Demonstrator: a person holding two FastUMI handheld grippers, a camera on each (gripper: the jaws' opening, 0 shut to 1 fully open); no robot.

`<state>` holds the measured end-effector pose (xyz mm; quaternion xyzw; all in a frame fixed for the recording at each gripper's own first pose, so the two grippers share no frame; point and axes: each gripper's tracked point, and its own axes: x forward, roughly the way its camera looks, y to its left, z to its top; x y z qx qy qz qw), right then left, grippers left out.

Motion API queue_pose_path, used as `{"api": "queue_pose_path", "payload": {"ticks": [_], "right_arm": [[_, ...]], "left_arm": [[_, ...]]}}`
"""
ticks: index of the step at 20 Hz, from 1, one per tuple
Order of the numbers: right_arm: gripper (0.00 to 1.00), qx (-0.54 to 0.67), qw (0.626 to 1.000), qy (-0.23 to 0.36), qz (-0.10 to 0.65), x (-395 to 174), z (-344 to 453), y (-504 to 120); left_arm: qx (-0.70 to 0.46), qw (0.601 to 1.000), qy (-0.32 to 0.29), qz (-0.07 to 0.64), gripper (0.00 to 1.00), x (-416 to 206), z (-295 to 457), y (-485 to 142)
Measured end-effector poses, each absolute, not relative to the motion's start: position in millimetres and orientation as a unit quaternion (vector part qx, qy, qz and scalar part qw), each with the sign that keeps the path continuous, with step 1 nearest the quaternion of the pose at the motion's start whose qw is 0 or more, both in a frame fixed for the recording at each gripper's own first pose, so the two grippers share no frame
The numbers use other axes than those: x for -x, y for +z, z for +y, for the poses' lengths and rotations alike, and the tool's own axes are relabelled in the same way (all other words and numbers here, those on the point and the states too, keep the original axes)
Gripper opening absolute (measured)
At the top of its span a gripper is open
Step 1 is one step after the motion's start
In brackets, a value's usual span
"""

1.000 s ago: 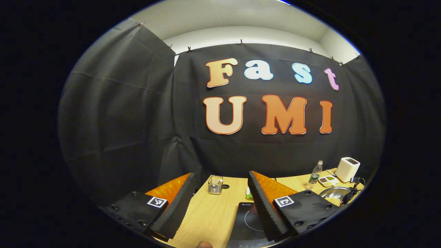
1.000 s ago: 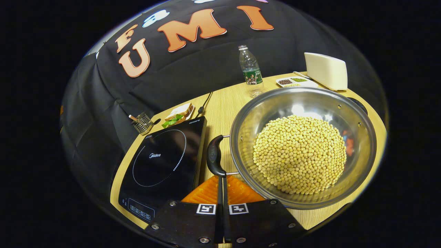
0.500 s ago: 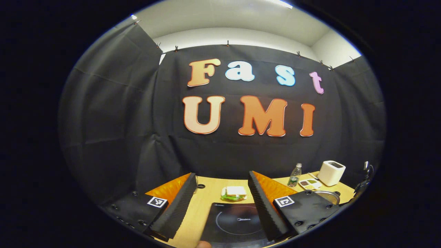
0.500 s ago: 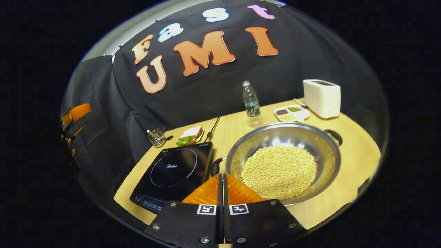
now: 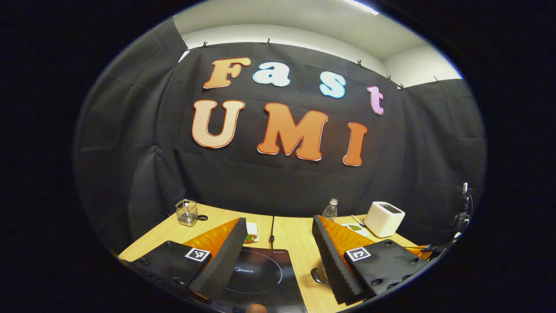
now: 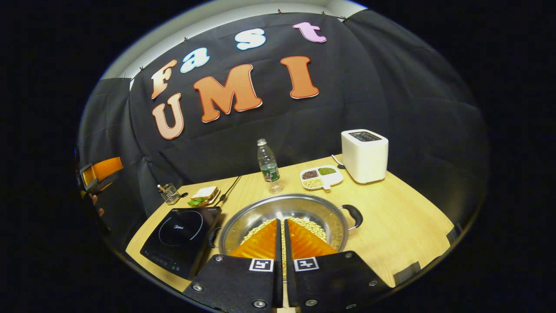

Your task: First push the handle of the pot to place it horizontally, then grasp the pot with both hands and set it on the induction cooktop.

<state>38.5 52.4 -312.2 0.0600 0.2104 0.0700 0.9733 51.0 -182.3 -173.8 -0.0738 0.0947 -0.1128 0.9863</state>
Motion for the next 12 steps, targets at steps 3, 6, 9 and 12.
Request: {"api": "queue_pose_path", "payload": {"ticks": [3, 6, 9, 12], "right_arm": [[0.31, -0.053, 0.973, 0.061, 0.216, -54.5, 33.0, -322.1], [0.72, -0.029, 0.975, 0.047, 0.215, -73.2, 16.6, -329.8], [0.93, -0.007, 0.974, 0.035, 0.223, -91.4, 4.4, -343.1], [0.95, -0.005, 0.971, 0.023, 0.236, -107.8, -8.8, -356.1]], "left_arm": [[0.056, 0.982, -0.134, 0.120, 0.99, -52.4, -216.5, -204.0], [0.044, 0.973, -0.158, 0.159, 0.98, -54.4, -246.2, -238.8], [0.039, 0.965, -0.171, 0.195, 0.98, -62.8, -266.9, -271.2], [0.031, 0.953, -0.183, 0.241, 0.99, -65.0, -285.5, -307.4]]}}
